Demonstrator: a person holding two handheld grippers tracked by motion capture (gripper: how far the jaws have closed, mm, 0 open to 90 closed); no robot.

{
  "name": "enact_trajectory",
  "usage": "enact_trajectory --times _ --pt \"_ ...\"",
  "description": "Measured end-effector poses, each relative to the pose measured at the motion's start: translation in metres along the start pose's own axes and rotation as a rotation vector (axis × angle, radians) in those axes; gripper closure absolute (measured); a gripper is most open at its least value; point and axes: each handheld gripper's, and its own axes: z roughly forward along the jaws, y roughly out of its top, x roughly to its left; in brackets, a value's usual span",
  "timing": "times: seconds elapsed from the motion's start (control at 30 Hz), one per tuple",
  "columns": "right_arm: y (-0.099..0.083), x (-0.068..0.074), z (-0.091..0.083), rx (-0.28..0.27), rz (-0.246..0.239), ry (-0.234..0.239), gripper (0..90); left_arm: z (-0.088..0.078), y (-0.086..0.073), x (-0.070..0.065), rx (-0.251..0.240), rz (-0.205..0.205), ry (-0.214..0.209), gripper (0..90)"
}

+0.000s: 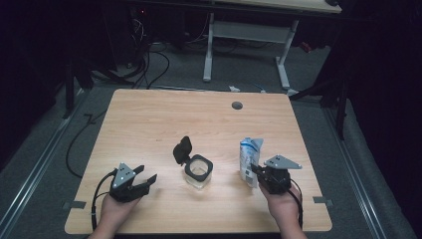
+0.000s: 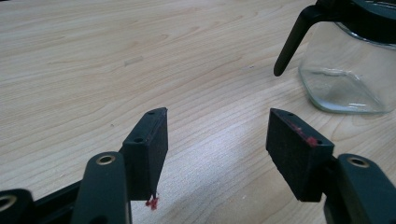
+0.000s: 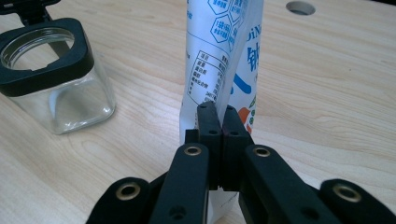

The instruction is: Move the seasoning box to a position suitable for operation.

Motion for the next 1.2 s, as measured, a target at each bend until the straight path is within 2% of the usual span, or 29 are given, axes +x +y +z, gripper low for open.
enact_trajectory --times 0.13,0.27,0.4,0.93,1.2 --pt "0.010 -0.004 -0.001 0.061 -0.011 0.018 90.0 0.000 0.000 0.000 0.000 -0.002 -0.004 39.3" --pt "0.019 -0.006 -0.002 0.113 -0.042 0.031 90.0 0.001 0.000 -0.001 0.000 0.002 -0.005 39.3" --pt "0.026 -0.008 -0.003 0.168 -0.047 0.057 90.0 0.001 0.000 -0.001 0.000 0.003 -0.008 39.3" --pt "0.039 -0.008 -0.009 0.309 -0.077 0.102 90.0 0.002 -0.001 -0.002 -0.003 0.004 -0.022 39.2" --pt "0.045 -0.007 -0.011 0.387 -0.105 0.102 90.0 0.002 -0.001 -0.003 -0.002 0.005 -0.027 39.1"
